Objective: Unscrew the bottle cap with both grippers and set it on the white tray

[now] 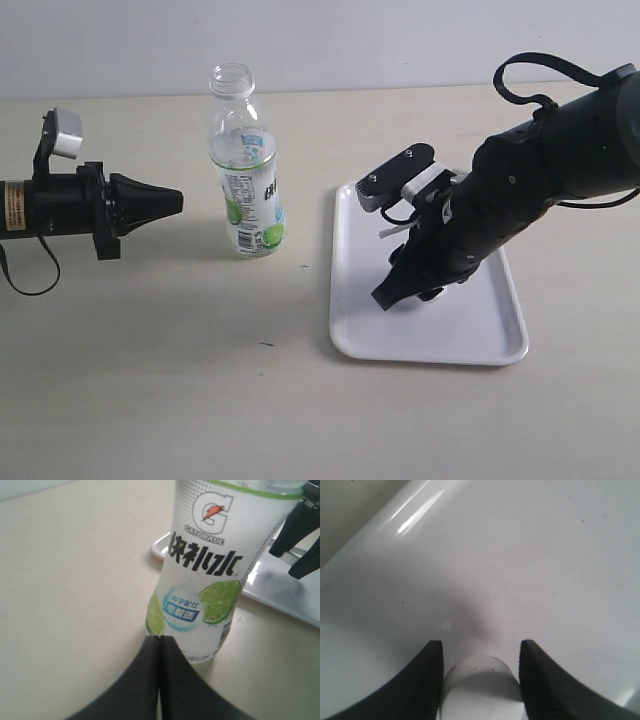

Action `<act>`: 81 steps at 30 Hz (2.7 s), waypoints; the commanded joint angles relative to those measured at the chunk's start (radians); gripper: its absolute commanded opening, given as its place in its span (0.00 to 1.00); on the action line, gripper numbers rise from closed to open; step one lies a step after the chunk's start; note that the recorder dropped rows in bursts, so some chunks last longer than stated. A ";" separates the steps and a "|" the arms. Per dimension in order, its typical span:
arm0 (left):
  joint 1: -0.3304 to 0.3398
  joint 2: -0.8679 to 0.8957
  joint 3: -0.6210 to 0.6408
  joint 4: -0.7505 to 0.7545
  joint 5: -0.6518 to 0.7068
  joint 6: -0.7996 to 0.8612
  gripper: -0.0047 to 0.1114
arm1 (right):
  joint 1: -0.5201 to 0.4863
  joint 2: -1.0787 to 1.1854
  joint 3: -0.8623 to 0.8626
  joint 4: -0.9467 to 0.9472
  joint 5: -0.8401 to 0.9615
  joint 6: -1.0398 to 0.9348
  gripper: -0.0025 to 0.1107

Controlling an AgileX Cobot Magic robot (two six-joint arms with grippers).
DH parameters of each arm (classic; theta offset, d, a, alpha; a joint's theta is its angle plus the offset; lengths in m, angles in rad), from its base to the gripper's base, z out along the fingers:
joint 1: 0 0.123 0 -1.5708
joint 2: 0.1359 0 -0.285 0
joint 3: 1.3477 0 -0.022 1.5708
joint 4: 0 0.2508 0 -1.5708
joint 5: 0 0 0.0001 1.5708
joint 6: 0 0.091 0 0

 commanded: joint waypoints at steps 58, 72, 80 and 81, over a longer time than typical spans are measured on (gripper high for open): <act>0.001 -1.787 1.013 -0.627 0.636 -0.231 0.04 | -0.004 -1.463 0.683 0.231 -0.149 0.126 0.02; 0.001 -1.787 1.013 -0.546 0.636 -0.224 0.04 | -0.004 -1.465 0.688 0.277 -0.167 0.147 0.02; -0.027 -1.796 1.013 -0.538 0.651 -0.210 0.04 | -0.004 -1.465 0.688 0.277 -0.167 0.147 0.02; -0.044 -1.814 1.013 -0.517 0.667 -0.179 0.04 | -0.004 -1.465 0.688 0.277 -0.167 0.147 0.02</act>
